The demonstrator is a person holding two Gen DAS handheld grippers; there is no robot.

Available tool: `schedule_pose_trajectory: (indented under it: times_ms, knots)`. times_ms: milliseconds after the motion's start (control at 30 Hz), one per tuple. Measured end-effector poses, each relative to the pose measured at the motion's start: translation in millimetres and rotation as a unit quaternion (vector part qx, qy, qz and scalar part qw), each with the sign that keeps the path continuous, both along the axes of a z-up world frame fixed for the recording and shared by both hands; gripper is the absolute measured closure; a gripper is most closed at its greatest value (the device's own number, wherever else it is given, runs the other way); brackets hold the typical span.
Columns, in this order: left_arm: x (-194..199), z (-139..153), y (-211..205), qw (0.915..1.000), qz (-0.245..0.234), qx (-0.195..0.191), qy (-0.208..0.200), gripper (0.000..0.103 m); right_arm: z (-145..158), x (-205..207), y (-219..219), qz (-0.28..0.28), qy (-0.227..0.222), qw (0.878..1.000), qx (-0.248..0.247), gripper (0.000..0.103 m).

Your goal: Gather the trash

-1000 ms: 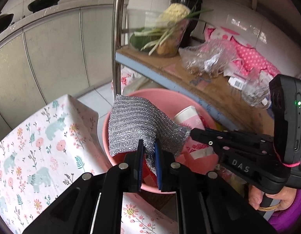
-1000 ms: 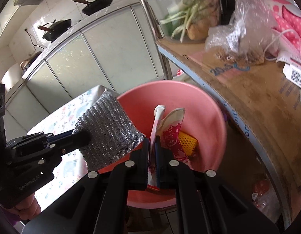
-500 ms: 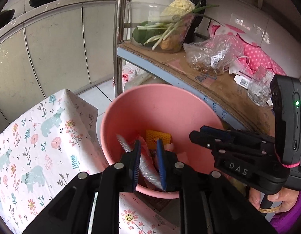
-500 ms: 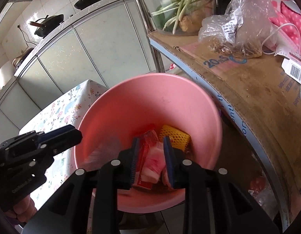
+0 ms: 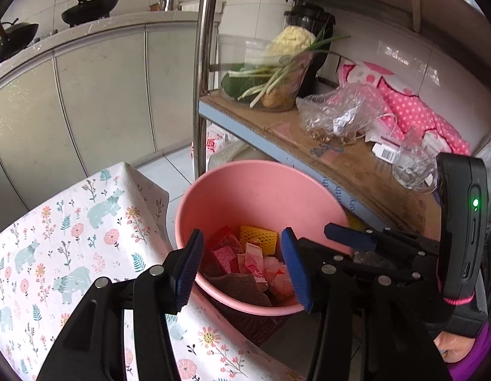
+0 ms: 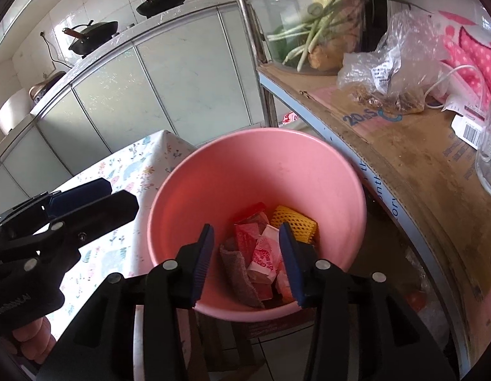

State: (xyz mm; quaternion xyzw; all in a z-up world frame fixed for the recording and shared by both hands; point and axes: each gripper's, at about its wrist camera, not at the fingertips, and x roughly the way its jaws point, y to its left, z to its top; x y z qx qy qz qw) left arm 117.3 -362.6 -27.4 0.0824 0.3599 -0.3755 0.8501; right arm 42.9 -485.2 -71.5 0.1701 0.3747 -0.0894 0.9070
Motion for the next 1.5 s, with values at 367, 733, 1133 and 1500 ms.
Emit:
schedule_pose_trajectory:
  times_ms: [367, 733, 1133, 1500]
  knots:
    - [-28, 31, 19, 0.9993, 0.009, -0.031, -0.021, 0.05, 21, -22, 28, 0.011, -0.013, 0.999, -0.028, 0.054]
    - [-46, 49, 37, 0.9978, 0.017, -0.05, -0.039, 0.05, 38, -36, 44, 0.008, -0.03, 0.999, -0.043, 0.048]
    - [-62, 65, 51, 0.9959, 0.019, -0.068, -0.057, 0.05, 58, -49, 56, 0.007, -0.051, 0.997, -0.061, 0.046]
    - [-79, 76, 67, 0.9941, 0.024, -0.079, -0.07, 0.05, 71, -65, 75, -0.006, -0.075, 0.994, -0.076, 0.045]
